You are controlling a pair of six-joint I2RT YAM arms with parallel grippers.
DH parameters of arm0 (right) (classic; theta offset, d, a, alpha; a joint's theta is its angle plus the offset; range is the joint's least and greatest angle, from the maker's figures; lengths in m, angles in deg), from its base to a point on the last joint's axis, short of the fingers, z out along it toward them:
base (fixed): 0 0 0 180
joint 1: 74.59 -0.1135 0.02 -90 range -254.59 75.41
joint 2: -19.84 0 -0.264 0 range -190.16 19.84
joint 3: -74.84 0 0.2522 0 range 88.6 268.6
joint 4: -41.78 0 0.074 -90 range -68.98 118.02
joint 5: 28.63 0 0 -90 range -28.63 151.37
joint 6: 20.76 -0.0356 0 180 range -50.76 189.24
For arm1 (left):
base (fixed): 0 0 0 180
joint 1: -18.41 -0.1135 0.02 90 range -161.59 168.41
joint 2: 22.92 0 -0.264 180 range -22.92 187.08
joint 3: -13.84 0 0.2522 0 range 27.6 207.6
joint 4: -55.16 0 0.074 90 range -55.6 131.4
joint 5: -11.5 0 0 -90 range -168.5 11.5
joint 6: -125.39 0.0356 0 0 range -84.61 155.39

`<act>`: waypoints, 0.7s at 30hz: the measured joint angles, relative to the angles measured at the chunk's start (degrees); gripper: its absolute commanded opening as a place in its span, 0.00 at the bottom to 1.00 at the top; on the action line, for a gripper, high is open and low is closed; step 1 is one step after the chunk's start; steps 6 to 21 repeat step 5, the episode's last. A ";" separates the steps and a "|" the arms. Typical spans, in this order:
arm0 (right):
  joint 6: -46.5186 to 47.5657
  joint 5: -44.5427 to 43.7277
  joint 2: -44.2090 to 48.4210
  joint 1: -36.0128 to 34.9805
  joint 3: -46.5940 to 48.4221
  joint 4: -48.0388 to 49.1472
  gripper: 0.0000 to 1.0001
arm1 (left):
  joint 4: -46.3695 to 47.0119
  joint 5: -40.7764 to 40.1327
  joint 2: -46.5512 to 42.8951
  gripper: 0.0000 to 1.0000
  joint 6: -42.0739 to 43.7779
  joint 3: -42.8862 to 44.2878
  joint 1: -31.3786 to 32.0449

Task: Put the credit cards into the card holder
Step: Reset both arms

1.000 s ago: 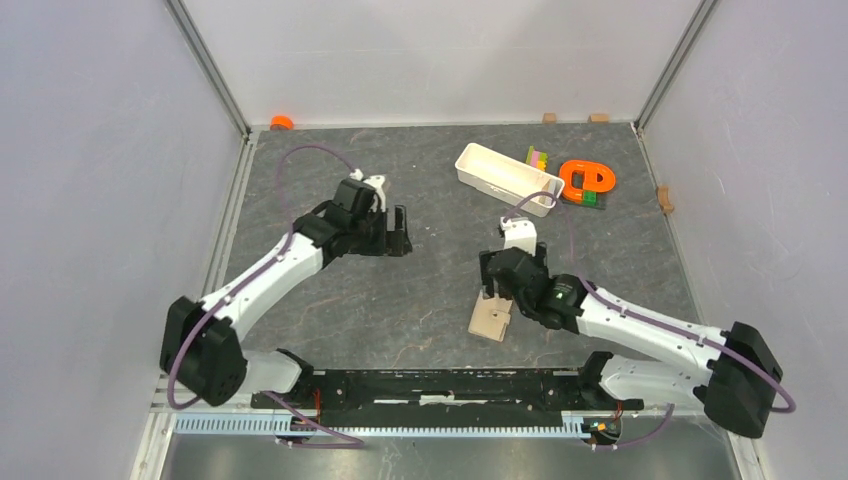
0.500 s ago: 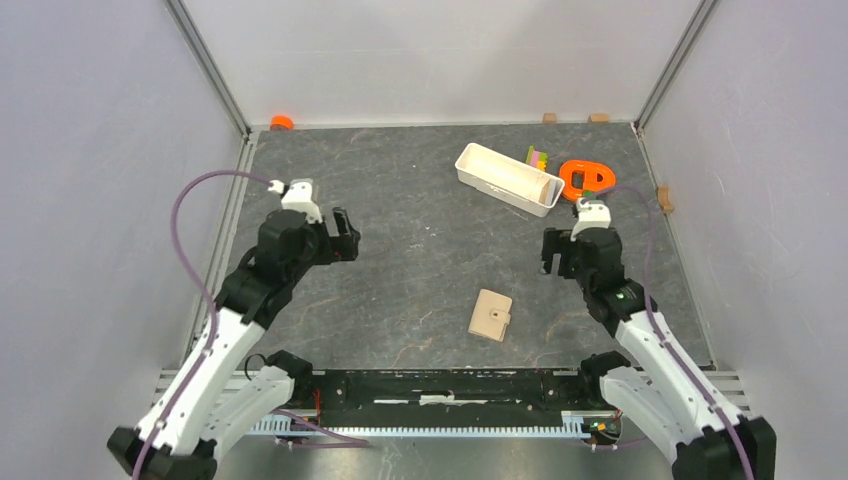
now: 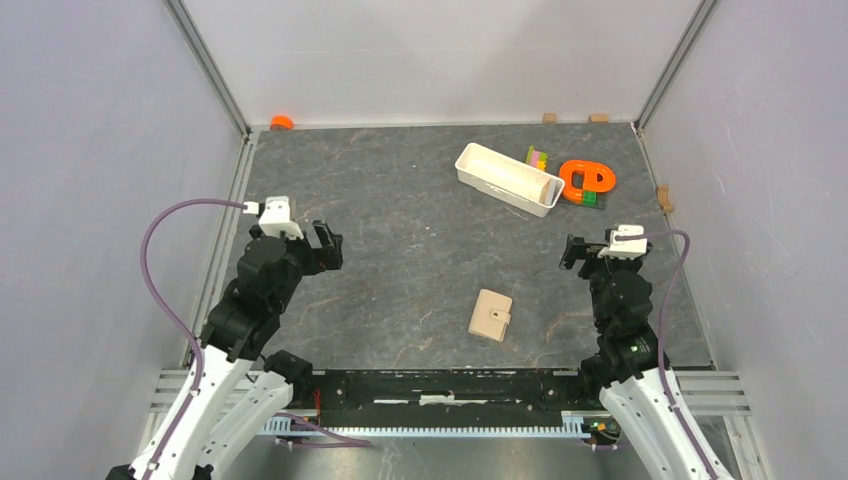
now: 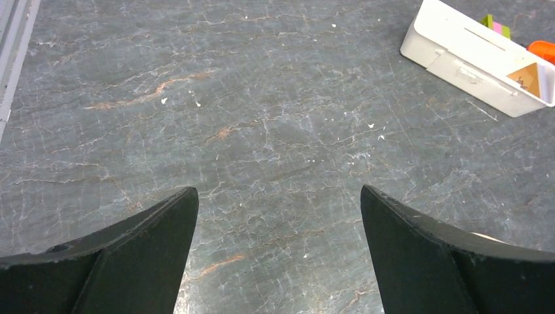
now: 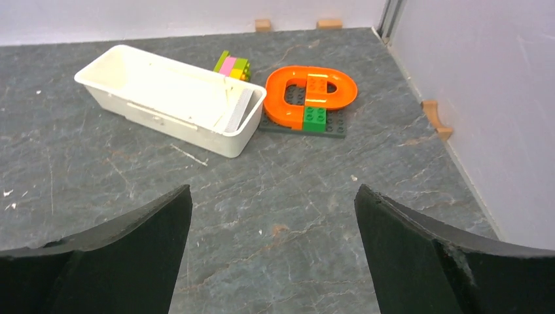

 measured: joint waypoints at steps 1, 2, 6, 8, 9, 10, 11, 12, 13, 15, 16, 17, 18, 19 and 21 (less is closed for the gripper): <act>0.20 -0.50 0.35 0.00 0.00 0.35 0.98 | 0.00 0.00 0.24 1.00 0.09 0.00 0.00; 0.35 -0.85 0.57 0.00 0.00 0.66 0.98 | -0.04 0.00 0.48 1.00 0.15 0.00 0.02; 0.61 -1.79 1.38 0.00 -0.11 1.57 0.98 | -0.09 -0.11 1.36 1.00 0.26 0.00 0.02; 0.61 -1.79 1.38 0.00 -0.11 1.57 0.98 | -0.09 -0.11 1.36 1.00 0.26 0.00 0.02; 0.61 -1.79 1.38 0.00 -0.11 1.57 0.98 | -0.09 -0.11 1.36 1.00 0.26 0.00 0.02; 0.61 -1.79 1.38 0.00 -0.11 1.57 0.98 | -0.09 -0.11 1.36 1.00 0.26 0.00 0.02; 0.61 -1.79 1.38 0.00 -0.11 1.57 0.98 | -0.09 -0.11 1.36 1.00 0.26 0.00 0.02; 0.61 -1.79 1.38 0.00 -0.11 1.57 0.98 | -0.09 -0.11 1.36 1.00 0.26 0.00 0.02; 0.61 -1.79 1.38 0.00 -0.11 1.57 0.98 | -0.09 -0.11 1.36 1.00 0.26 0.00 0.02; 0.61 -1.79 1.38 0.00 -0.11 1.57 0.98 | -0.09 -0.11 1.36 1.00 0.26 0.00 0.02; 0.61 -1.79 1.38 0.00 -0.11 1.57 0.98 | -0.09 -0.11 1.36 1.00 0.26 0.00 0.02; 0.61 -1.79 1.38 0.00 -0.11 1.57 0.98 | -0.09 -0.11 1.36 1.00 0.26 0.00 0.02; 0.61 -1.79 1.38 0.00 -0.11 1.57 0.98 | -0.09 -0.11 1.36 1.00 0.26 0.00 0.02; 0.61 -1.79 1.38 0.00 -0.11 1.57 0.98 | -0.09 -0.11 1.36 1.00 0.26 0.00 0.02; 0.61 -1.79 1.38 0.00 -0.11 1.57 0.98 | -0.09 -0.11 1.36 1.00 0.26 0.00 0.02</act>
